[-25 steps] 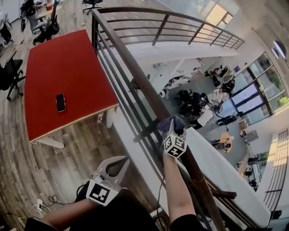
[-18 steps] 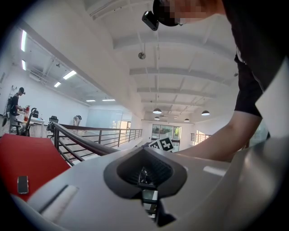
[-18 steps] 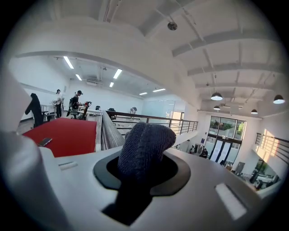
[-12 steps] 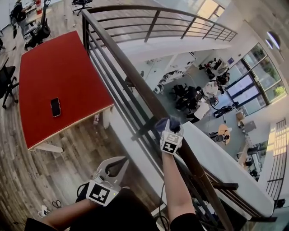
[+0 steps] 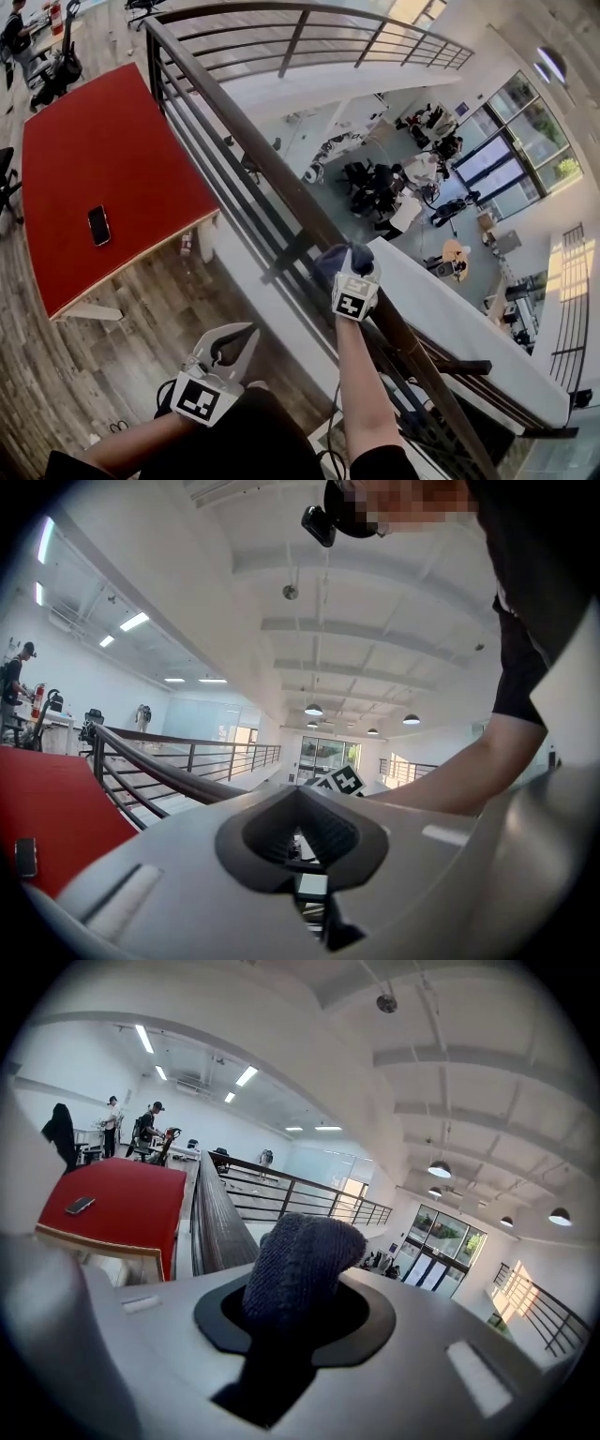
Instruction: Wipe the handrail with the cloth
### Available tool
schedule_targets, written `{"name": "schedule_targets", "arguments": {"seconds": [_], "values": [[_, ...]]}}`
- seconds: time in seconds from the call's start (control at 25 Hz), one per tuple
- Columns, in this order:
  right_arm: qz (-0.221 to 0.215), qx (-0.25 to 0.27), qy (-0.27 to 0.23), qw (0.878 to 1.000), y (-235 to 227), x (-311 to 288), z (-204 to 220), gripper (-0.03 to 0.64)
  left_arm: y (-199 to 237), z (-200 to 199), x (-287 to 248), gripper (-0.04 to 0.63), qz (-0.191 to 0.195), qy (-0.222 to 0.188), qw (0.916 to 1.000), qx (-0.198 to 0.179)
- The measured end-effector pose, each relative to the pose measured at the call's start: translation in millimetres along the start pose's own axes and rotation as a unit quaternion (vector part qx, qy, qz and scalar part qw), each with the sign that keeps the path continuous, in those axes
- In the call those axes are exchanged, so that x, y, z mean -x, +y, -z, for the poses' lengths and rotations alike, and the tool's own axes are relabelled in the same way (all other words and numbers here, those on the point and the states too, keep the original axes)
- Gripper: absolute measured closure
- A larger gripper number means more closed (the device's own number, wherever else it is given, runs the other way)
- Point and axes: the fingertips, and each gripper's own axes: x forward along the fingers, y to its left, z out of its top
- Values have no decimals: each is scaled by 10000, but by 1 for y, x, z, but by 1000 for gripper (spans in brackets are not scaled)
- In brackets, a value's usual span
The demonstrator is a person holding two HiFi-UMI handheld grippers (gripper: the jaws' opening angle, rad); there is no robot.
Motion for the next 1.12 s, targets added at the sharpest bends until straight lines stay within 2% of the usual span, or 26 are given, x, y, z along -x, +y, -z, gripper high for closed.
{"name": "schedule_targets", "arguments": {"seconds": [0.28,0.48,0.68,0.88,1.12], "values": [[153,-16,66,9999,-14,16,13,506,-15,4,0,597,258,83,9996,5],[232,-188,21,9996,-27,22,19,506,-23,5,0,597,360,115,9993,68],[255,-328,183,9990,-37,30,28,506,-33,4,-4,597,532,74,9985,81],[344,-136,375,9986,-43,40,39,505,-44,3,-4,597,684,81,9976,-100],[455,-123,331,9983,-60,55,50,505,-55,7,-6,597,809,107,9966,76]]}}
